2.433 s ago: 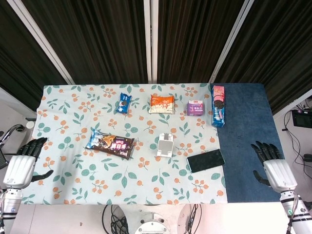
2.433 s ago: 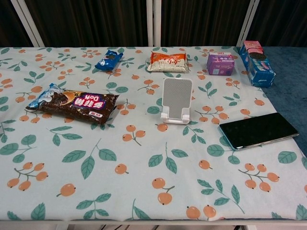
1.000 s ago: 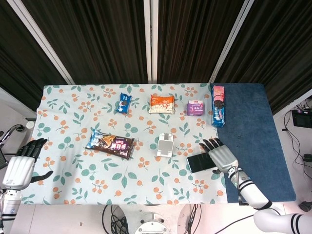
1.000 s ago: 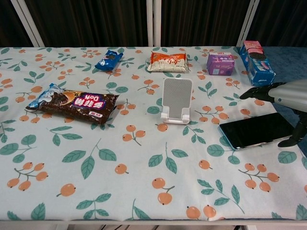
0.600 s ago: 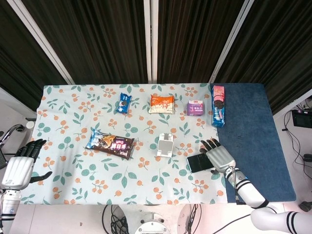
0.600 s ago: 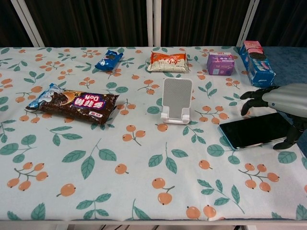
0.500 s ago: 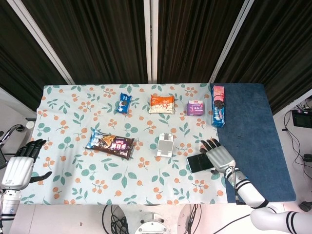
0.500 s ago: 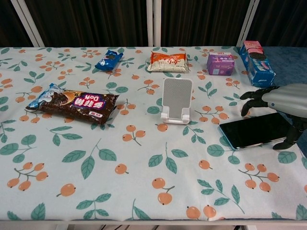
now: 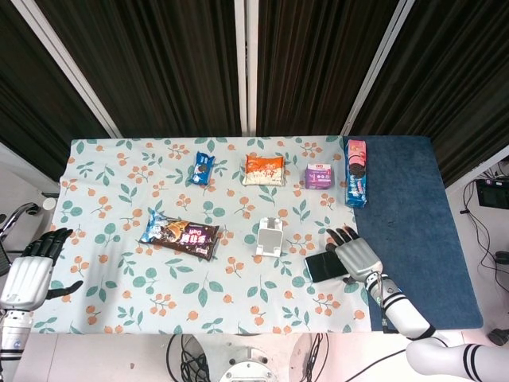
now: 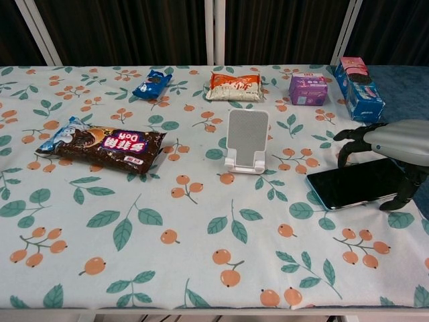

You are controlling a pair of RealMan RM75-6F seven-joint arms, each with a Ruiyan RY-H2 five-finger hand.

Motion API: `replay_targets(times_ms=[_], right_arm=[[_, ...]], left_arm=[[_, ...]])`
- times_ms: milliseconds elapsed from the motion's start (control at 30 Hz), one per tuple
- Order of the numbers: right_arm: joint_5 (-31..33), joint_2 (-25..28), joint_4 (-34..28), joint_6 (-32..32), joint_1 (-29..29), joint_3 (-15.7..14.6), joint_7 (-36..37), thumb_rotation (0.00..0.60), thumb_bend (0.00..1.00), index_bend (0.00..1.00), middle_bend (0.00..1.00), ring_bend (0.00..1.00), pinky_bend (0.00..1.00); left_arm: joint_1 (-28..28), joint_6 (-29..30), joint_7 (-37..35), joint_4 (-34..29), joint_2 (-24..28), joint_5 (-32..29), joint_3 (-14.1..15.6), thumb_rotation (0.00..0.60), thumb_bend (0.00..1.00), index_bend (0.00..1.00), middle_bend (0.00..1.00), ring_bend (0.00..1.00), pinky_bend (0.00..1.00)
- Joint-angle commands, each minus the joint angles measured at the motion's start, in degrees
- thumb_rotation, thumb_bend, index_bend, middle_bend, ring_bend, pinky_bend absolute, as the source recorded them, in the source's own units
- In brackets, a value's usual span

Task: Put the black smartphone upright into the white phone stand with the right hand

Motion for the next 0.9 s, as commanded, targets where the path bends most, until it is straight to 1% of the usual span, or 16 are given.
replay_targets(times_ms=[33,267,400,633,700,833,900], right_arm=[[0.0,0.0,0.0,0.0,0.1,-0.1,0.1,0.6,0.05,0.31,0.0,0.0,0.0],[0.0,0.0,0.0,0.2,0.3,-0.4,0.4,0.6,0.12,0.35,0.0,0.0,0.0],[-0.8,-0.1,0.2,0.8,0.1,-0.3,1.5,0.6,0.16,0.41,0.0,0.0,0.0],[-4.2,-0.2,1.4,2.1,-0.9,-0.2,6.6,0.6,0.2,0.56,0.01,0.0,0.0],[-5.3,-0.3,1.9,2.6,-1.2,-0.2,7.9,0.6,0.21,0.59,0.05,0.0,0.0],[-7.3,-0.5,2.9,3.4,-1.7,-0.4,9.9,0.6,0.21,0.62,0.14,0.0,0.0],[-8.0,-0.6,3.3,3.7,-1.8,-0.5,10.3,0.6,0.22,0.63,0.19,0.05,0.0]], left_arm=[[0.0,0.0,0.0,0.0,0.1,0.0,0.0,0.533,0.08,0.11,0.11,0.11,0.22],[0.1,0.0,-0.2,-0.2,0.4,0.0,0.0,0.533,0.08,0.11,0.11,0.11,0.22],[0.0,-0.3,-0.2,-0.4,0.5,-0.1,0.1,0.53,0.08,0.11,0.11,0.11,0.22],[-0.1,-0.5,0.0,-0.6,0.6,-0.1,0.1,0.535,0.08,0.11,0.11,0.11,0.22],[-0.1,-0.6,0.0,-0.6,0.6,-0.1,0.1,0.532,0.08,0.11,0.11,0.11,0.22],[-0.1,-0.9,0.2,-0.7,0.6,-0.3,0.2,0.533,0.08,0.11,0.11,0.11,0.22],[-0.1,-1.0,0.3,-0.8,0.6,-0.4,0.2,0.533,0.08,0.11,0.11,0.11,0.22]])
